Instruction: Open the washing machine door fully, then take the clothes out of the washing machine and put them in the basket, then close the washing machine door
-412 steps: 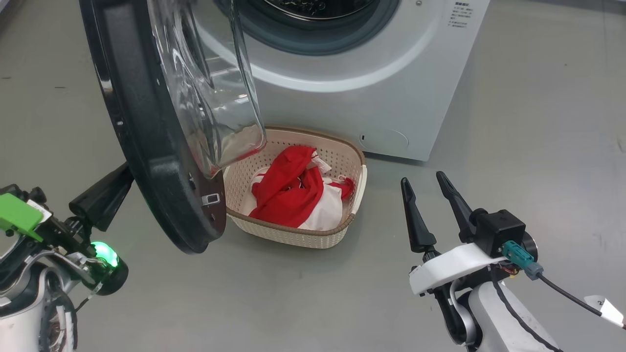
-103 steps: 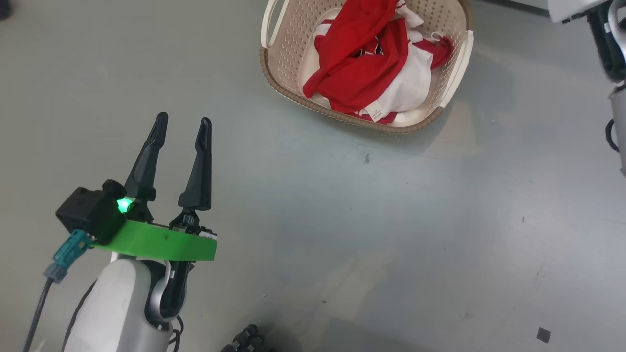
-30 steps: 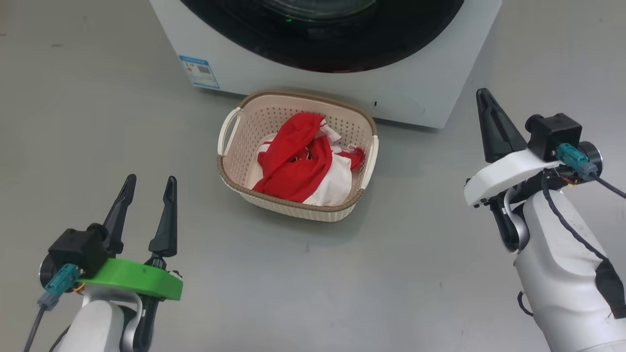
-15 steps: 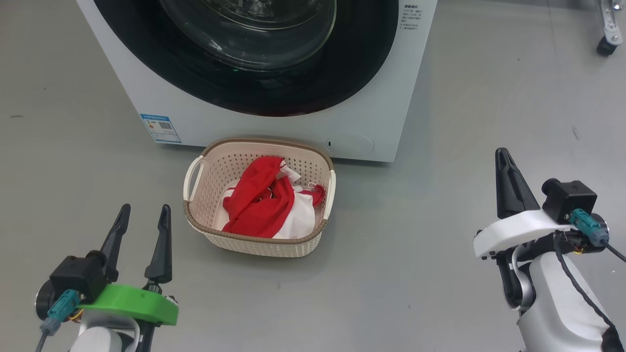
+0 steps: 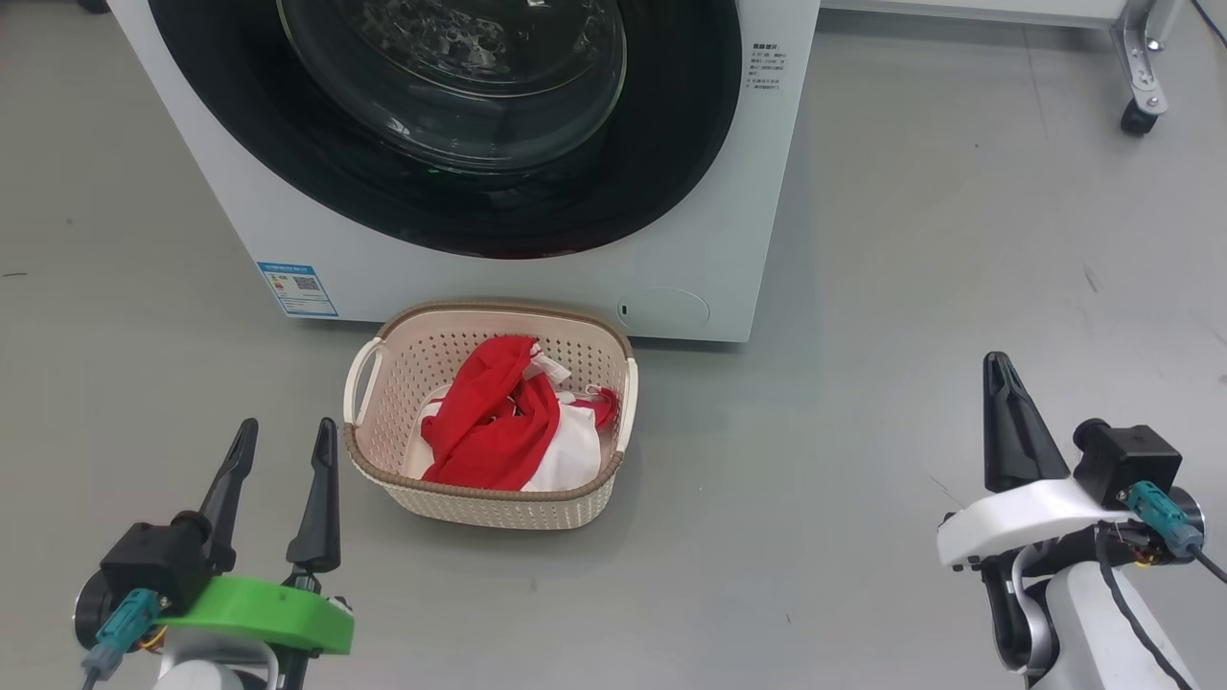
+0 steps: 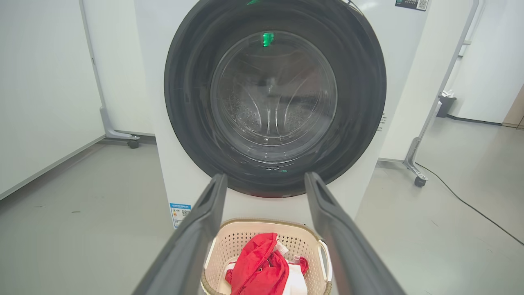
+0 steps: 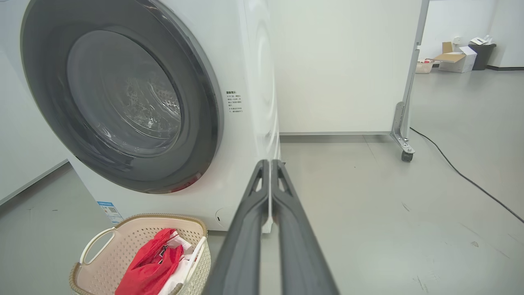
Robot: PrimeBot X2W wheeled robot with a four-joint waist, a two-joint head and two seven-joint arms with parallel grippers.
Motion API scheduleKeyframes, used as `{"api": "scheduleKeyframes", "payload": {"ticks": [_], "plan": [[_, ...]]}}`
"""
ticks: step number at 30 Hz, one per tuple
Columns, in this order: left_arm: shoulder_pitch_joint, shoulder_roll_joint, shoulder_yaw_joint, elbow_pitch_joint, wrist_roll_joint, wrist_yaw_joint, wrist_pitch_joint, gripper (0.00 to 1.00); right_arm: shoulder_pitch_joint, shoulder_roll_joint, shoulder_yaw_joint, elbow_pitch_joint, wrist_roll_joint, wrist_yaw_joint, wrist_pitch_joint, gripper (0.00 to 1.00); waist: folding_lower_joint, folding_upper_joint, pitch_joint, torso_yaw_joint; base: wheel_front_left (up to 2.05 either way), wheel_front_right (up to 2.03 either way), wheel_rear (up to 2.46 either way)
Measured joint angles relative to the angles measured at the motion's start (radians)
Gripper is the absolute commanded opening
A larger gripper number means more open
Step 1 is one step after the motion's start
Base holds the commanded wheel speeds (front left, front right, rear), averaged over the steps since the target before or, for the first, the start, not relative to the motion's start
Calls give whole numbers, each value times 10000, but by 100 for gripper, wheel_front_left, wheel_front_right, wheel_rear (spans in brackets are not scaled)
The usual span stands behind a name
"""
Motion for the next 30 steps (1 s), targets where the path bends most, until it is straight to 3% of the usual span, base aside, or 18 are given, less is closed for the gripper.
{"api": "scheduleKeyframes", "payload": {"ticks": [1,30], "plan": [[25,-4,31,-2,4,0,0,100,64,8,12,-67,-2,0,0,98,0,1,3,3,0,0,0],[200,-138,117,10,305,0,0,100,926,182,17,-1007,-119,-2,0,100,1,0,-93,62,0,0,0]]}}
